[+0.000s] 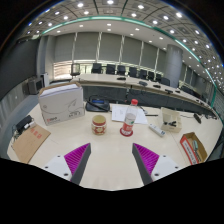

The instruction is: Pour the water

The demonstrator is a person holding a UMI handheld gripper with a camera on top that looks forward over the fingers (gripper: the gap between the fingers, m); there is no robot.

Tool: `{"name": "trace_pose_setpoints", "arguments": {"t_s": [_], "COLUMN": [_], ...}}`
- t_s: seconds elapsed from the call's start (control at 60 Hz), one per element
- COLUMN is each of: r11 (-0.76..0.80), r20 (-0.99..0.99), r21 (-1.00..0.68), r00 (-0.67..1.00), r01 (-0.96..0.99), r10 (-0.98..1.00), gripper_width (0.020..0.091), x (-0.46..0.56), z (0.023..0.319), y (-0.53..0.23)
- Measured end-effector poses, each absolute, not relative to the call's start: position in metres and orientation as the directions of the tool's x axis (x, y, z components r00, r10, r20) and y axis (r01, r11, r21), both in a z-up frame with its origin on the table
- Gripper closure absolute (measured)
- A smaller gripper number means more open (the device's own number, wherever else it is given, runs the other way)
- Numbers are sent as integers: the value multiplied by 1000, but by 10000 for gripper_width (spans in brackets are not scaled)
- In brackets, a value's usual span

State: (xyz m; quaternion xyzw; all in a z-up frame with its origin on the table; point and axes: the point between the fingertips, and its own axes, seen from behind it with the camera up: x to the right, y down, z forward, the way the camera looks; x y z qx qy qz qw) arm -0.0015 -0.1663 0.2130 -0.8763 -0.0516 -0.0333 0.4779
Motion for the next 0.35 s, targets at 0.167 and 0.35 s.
{"name": "trace_pose_setpoints", "arguments": {"t_s": [0.167,0.35], "r11": [-561,-540], "r20": [79,115], "r21": [-821,-832], "r00": [995,992], "r01": [103,128], "r10": [68,59], "gripper_width": [248,245], "x": [-15,-12], "z": [218,230], "y": [-223,-235]}}
